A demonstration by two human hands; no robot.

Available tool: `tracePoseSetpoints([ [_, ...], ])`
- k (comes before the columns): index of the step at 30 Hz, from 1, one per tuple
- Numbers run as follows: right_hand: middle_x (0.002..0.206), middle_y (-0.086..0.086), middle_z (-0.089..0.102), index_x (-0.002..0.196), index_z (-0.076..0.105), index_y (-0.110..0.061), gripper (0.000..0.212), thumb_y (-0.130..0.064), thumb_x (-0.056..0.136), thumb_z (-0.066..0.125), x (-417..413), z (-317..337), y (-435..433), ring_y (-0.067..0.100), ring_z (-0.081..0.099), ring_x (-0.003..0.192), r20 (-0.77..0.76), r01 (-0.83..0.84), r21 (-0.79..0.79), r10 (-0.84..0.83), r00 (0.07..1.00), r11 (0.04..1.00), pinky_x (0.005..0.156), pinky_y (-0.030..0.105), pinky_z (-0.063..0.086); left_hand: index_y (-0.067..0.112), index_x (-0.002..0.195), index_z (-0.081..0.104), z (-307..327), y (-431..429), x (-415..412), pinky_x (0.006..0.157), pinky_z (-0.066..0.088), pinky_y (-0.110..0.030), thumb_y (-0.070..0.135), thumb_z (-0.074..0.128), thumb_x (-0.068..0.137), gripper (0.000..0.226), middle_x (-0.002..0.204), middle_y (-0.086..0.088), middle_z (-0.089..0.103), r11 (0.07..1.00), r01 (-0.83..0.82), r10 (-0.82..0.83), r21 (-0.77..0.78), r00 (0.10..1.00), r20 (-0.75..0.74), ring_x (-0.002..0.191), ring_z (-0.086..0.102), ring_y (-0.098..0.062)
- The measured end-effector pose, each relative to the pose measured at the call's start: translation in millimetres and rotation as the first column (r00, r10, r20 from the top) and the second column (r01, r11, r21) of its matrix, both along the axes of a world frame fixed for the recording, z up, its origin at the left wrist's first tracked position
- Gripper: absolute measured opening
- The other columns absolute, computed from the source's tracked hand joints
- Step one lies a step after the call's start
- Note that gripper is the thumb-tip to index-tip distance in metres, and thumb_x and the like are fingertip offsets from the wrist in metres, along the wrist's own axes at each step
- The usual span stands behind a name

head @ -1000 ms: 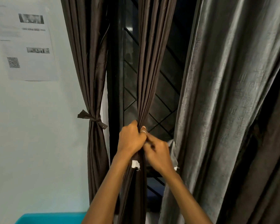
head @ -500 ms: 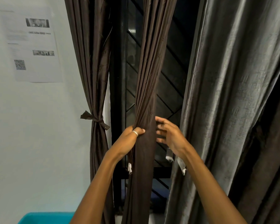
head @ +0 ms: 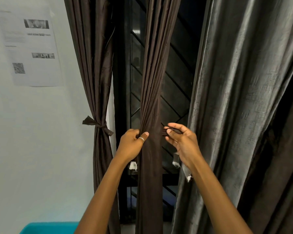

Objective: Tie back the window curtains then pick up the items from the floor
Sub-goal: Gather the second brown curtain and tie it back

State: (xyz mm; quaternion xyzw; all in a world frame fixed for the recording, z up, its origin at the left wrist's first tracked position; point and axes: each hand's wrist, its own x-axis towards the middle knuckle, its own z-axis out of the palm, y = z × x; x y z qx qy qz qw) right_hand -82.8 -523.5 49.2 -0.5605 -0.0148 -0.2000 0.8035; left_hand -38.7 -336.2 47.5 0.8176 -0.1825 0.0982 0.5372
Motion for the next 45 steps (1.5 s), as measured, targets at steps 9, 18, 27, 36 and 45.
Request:
tracePoseSetpoints([
  [9, 0.101, -0.003, 0.078, 0.106, 0.074, -0.019, 0.023, -0.001, 0.096, 0.065, -19.3, -11.7, 28.9, 0.012, 0.073, 0.1, 0.164, 0.268, -0.284, -0.229, 0.96, 0.921, 0.086, 0.028, 0.059, 0.022, 0.125, 0.06, 3.6, -17.1, -4.4, 0.068, 0.055, -0.033, 0.027, 0.07, 0.091, 0.035, 0.082, 0.004, 0.06, 0.964, -0.265, 0.263, -0.005, 0.951, 0.161, 0.07, 0.064, -0.015],
  [18, 0.13, -0.015, 0.063, 0.141, 0.053, -0.039, 0.061, -0.018, 0.089, 0.077, -35.5, -35.1, 61.9, 0.0, 0.069, 0.102, 0.15, 0.255, -0.521, -0.207, 0.967, 0.815, 0.086, 0.018, 0.057, 0.018, 0.106, 0.067, 7.2, -17.3, -7.6, 0.071, 0.052, -0.031, 0.029, 0.067, 0.092, 0.018, 0.081, 0.007, 0.065, 0.961, -0.276, 0.272, 0.018, 0.955, 0.115, 0.075, 0.062, -0.011],
  [27, 0.071, 0.0, 0.071, 0.148, 0.047, -0.038, 0.071, 0.0, 0.091, 0.066, -33.6, -36.1, 70.3, 0.01, 0.07, 0.066, 0.16, 0.273, -0.628, -0.222, 0.962, 0.729, 0.07, 0.032, 0.062, 0.017, 0.117, 0.064, 8.9, -10.3, -12.7, 0.068, 0.05, -0.028, 0.034, 0.067, 0.092, 0.03, 0.094, 0.006, 0.066, 0.964, -0.265, 0.263, 0.024, 0.962, 0.068, 0.083, 0.067, -0.014],
  [36, 0.11, -0.021, 0.067, 0.156, 0.035, -0.021, 0.073, -0.011, 0.094, 0.071, -37.1, -33.1, 79.2, -0.01, 0.067, 0.098, 0.191, 0.209, -0.659, -0.108, 0.976, 0.722, 0.079, 0.012, 0.054, 0.03, 0.102, 0.065, 10.7, -14.4, -57.0, 0.07, 0.056, -0.032, 0.047, 0.051, 0.099, 0.023, 0.082, 0.008, 0.07, 0.916, -0.344, 0.308, 0.205, 0.933, 0.186, 0.078, 0.068, -0.011],
  [45, 0.106, -0.005, 0.073, 0.161, -0.002, -0.034, 0.093, -0.01, 0.097, 0.062, -32.2, -35.1, 75.5, 0.007, 0.071, 0.09, 0.137, 0.195, -0.757, -0.141, 0.981, 0.624, 0.078, 0.034, 0.062, 0.007, 0.074, 0.071, 21.3, -11.6, -37.4, 0.067, 0.06, -0.043, 0.052, 0.056, 0.094, 0.051, 0.067, -0.011, 0.071, 0.988, -0.107, 0.113, 0.108, 0.992, -0.047, 0.066, 0.07, -0.027],
])
